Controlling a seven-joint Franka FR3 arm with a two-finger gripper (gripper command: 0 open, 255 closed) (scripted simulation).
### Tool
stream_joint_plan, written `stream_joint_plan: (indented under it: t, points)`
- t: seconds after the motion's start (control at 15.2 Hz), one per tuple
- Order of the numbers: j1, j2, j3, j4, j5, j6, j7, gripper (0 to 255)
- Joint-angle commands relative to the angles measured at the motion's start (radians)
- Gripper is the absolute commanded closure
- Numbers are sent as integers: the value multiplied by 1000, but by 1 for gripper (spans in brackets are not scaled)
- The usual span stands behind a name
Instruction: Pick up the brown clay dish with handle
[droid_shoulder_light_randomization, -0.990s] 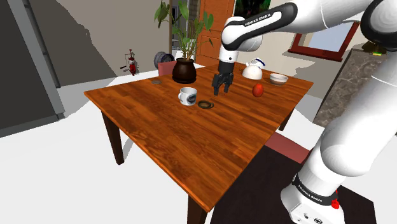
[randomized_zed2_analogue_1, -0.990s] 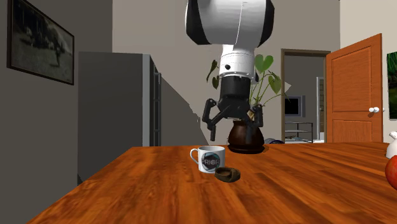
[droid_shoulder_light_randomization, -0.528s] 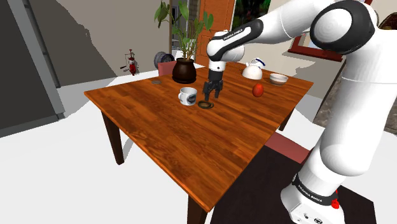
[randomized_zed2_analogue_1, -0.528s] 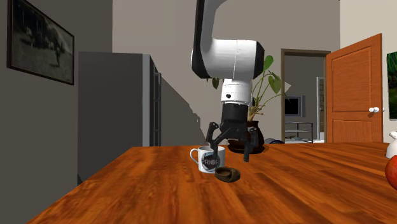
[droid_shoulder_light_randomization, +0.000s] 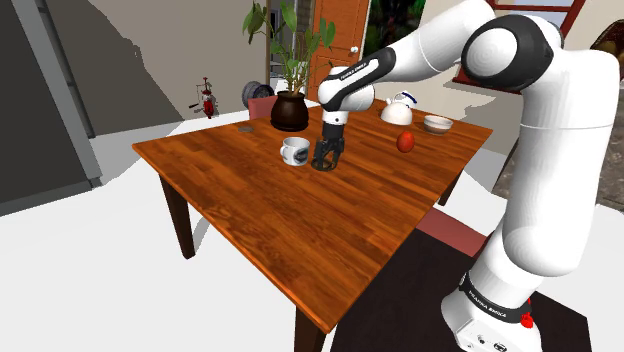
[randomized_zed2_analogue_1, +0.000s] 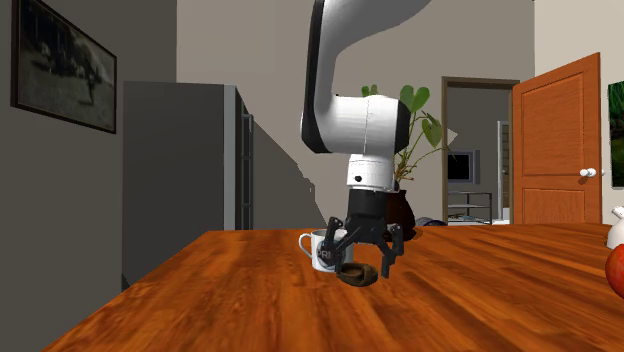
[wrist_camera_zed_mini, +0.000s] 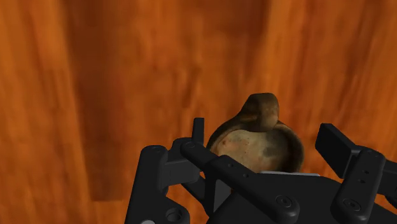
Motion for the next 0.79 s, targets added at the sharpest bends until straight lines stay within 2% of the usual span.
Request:
stream_joint_plan:
  t: [0.0, 0.07, 0.13, 0.73]
  points:
    - [-1, 14, 2, -4, 4, 18, -4, 0]
    - [-1, 14, 2, -4, 4, 18, -4, 0]
    - [-1, 12, 1, -4, 4, 16, -4, 255]
    - [-1, 14, 2, -4, 5, 18, -4, 255]
